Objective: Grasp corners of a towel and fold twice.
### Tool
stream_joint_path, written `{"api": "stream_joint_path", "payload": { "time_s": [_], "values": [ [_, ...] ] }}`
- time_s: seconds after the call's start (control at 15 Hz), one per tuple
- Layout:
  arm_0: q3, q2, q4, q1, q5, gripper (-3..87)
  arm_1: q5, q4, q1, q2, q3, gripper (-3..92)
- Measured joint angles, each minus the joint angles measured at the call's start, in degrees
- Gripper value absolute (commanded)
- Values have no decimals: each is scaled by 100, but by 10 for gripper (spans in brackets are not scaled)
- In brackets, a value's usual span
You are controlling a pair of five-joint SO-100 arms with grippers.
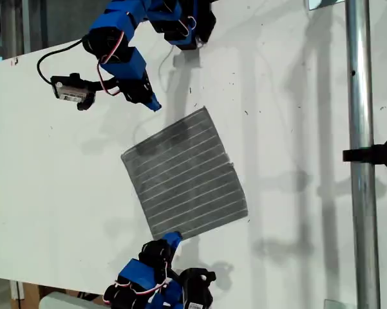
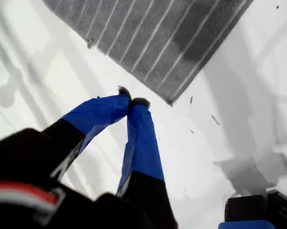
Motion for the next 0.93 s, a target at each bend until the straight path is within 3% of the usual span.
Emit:
{"api": "stream_joint_path", "payload": {
  "time_s": [0.13, 0.2, 0.4, 0.67, 0.8, 0.93],
  "values": [
    [0, 0, 0, 0, 0, -29, -255, 53, -9, 0, 0, 7],
    [0, 0, 0, 0, 0, -29, -378, 62, -18, 0, 0, 62],
    [0, 0, 0, 0, -53, -29, -1274, 70, -237, 0, 0, 391],
    [70, 0, 0, 0, -62, -29, -2742, 545, -431, 0, 70, 411],
    [123, 0, -53, 0, -62, -29, -2874, 510, -413, 70, 817, 404],
    [255, 0, -105, 0, -70, -29, -2892, -185, -413, 26, 2162, 408]
  ]
}}
